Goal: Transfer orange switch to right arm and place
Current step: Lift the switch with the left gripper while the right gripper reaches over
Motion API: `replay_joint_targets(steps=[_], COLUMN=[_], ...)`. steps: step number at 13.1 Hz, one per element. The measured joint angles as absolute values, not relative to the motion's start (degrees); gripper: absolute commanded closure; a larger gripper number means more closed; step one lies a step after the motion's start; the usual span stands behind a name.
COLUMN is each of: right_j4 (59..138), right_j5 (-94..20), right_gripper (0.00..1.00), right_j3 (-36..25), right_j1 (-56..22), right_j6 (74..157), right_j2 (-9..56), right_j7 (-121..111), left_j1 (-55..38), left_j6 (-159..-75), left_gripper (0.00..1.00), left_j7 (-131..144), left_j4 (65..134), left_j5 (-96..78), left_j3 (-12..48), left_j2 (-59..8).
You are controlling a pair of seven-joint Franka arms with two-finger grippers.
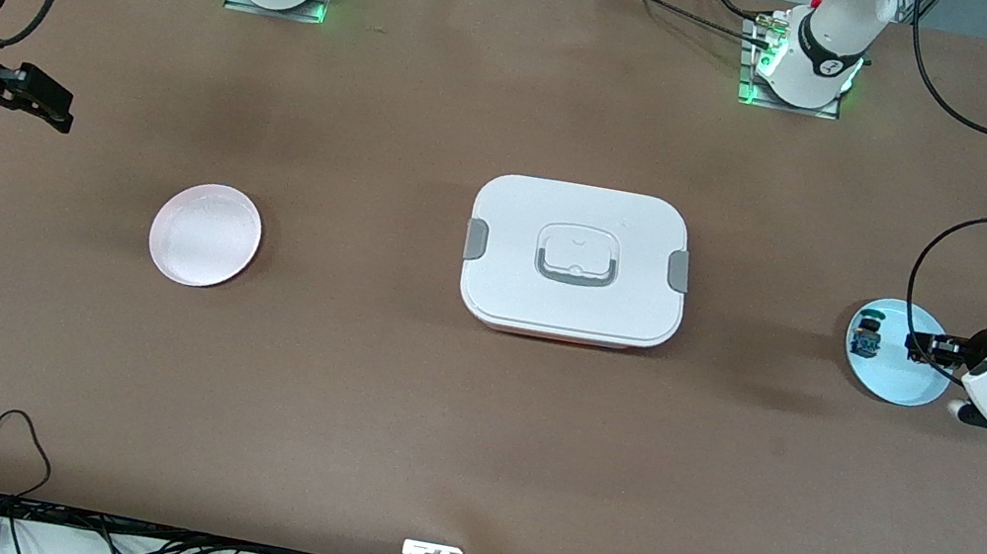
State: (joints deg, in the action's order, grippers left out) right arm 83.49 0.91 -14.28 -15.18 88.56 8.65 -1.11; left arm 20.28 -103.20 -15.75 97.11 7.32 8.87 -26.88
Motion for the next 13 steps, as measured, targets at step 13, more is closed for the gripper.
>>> replay_joint_targets(steps=[13], right_j4=[83.4], right_j5=[0.1], right_gripper=[0.0], right_j3=[-13.6], right_j1=[-14.4], right_j6=[86.4], right_j2=[8.3], right_j7=[-1.4], left_j1=[20.1], left_j6=[-97.3], left_gripper=[0.92], left_j7=[-56.4], left_j4=[94.3], left_j5=[-42.0], left_j3=[26.8], left_j2=[-26.3])
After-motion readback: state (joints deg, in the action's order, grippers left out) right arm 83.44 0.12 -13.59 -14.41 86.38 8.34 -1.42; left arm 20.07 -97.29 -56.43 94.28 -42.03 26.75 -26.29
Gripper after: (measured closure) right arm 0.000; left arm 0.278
